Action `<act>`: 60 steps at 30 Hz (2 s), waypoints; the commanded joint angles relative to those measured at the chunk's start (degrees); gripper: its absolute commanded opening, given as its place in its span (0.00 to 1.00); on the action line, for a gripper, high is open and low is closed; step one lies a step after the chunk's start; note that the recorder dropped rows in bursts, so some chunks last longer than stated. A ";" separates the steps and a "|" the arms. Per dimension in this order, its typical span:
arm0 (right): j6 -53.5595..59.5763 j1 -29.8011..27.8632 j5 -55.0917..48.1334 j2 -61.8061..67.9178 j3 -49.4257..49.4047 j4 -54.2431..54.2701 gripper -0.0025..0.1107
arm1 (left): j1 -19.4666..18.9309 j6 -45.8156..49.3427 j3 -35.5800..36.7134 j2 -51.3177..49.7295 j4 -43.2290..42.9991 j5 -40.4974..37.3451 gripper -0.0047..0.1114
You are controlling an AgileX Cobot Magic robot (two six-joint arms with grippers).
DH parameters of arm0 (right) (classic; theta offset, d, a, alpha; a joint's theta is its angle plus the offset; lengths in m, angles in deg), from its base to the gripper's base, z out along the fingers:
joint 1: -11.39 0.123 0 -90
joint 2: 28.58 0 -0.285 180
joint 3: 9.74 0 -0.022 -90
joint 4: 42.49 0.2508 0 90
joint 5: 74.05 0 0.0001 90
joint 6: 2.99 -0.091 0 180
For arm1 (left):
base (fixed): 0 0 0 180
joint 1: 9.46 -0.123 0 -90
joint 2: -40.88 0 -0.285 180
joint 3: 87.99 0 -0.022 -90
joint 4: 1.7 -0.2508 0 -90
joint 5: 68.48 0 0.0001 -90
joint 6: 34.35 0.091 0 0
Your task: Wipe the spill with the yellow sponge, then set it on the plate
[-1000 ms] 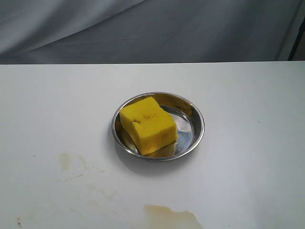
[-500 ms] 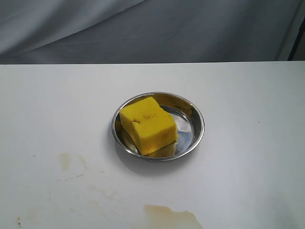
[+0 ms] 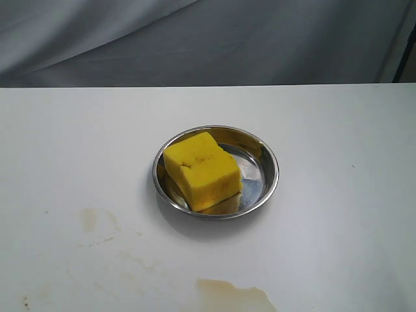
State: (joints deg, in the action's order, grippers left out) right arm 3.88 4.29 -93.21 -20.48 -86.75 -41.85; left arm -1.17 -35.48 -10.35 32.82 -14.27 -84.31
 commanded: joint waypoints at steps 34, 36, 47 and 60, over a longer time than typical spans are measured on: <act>0.02 6.55 0.00 -0.30 -0.21 0.40 0.02 | 0.31 -0.33 -0.42 0.28 0.06 0.60 0.04; 0.02 6.55 0.00 -0.30 -0.21 0.40 0.02 | 0.31 -0.33 -0.42 0.28 0.06 0.60 0.04; 0.02 6.55 0.00 -0.30 -0.21 0.40 0.02 | 0.31 -0.33 -0.42 0.28 0.06 0.60 0.04; 0.02 6.55 0.00 -0.30 -0.21 0.40 0.02 | 0.31 -0.33 -0.42 0.28 0.06 0.60 0.04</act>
State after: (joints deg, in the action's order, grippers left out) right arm 3.88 10.71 -93.24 -20.48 -86.75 -41.74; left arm -1.17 -35.48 -10.35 32.82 -14.27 -84.31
